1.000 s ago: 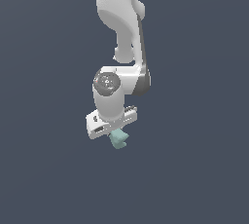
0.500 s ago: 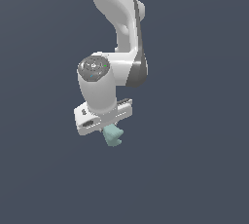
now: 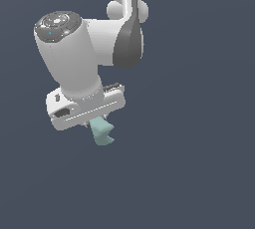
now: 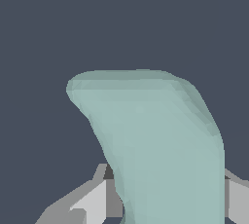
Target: Pick up the object and move it to a goal position.
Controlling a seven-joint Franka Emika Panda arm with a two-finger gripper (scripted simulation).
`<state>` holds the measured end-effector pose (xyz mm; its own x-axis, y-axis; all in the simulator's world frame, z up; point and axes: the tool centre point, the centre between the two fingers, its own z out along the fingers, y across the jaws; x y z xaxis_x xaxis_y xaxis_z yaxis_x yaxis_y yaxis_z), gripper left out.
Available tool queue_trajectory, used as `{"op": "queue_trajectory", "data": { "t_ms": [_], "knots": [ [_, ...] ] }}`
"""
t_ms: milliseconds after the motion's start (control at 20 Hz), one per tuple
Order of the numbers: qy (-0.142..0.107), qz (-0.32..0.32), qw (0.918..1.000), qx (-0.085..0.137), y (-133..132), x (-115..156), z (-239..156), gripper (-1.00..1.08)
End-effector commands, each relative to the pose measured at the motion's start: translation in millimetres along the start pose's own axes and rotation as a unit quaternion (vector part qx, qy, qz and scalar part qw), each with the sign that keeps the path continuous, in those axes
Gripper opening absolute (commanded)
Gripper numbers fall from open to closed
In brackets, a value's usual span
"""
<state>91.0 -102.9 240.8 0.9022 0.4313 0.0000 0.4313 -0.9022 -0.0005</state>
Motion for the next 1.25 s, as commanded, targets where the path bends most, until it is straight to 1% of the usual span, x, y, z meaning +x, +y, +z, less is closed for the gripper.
{"op": "queue_trajectory", "data": {
  "t_ms": [0,250,500,800,1200],
  "knots": [
    [0.000,0.000,1.0000,0.000,10,-1,-24,-1.00],
    [0.000,0.000,1.0000,0.000,27,-1,-61,-1.00],
    [0.000,0.000,1.0000,0.000,39,0,-86,-1.00],
    [0.000,0.000,1.0000,0.000,46,0,-102,-1.00],
    [0.000,0.000,1.0000,0.000,49,1,-108,-1.00]
  ]
}}
